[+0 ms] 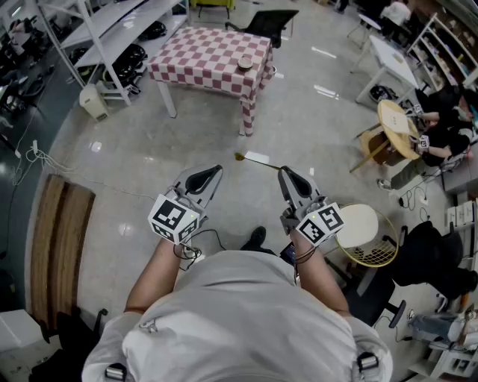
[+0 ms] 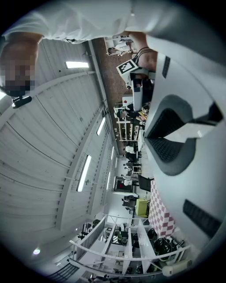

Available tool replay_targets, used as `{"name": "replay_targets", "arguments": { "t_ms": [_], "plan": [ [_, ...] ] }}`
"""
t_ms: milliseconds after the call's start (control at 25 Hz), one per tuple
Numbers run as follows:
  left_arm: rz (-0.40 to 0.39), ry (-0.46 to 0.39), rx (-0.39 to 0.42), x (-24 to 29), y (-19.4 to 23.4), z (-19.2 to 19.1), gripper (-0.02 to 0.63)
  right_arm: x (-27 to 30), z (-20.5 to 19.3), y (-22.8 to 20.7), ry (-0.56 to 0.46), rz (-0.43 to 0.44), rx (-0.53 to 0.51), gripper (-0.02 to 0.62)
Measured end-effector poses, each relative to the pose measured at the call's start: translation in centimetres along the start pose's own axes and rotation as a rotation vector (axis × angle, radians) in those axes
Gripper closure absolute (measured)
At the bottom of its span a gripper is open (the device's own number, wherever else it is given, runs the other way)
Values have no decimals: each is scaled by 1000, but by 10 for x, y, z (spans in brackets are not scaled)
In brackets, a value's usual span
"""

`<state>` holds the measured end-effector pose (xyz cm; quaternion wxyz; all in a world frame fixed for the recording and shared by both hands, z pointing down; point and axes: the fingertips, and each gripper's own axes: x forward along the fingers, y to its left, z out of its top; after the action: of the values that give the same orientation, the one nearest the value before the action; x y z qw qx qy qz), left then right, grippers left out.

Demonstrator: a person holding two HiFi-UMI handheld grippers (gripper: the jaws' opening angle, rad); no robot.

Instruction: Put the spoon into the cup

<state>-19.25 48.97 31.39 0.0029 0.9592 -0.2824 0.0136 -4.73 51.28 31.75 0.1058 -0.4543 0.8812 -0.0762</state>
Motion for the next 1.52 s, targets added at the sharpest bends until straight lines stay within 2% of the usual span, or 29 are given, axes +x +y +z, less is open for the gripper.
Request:
{"name": "replay_targets", "arguments": {
  "t_ms": [360,760,1000,1240,1520],
  "plan": [
    [-5,24,-10,36,13,-8,592,10,2,-36,2,-4,10,561],
    [13,33,-22,119,26,-14,592,12,10,-117,12,8,41,561],
    [55,-22,23,168,28,2,592,11,29,-176,2,32,52,561],
    [118,-21,7,200,32,2,592,10,39,-224,-15,50,52,561],
    [121,6,2,230,38,-7,592,16,42,-255,-15,57,56,561]
  ]
}}
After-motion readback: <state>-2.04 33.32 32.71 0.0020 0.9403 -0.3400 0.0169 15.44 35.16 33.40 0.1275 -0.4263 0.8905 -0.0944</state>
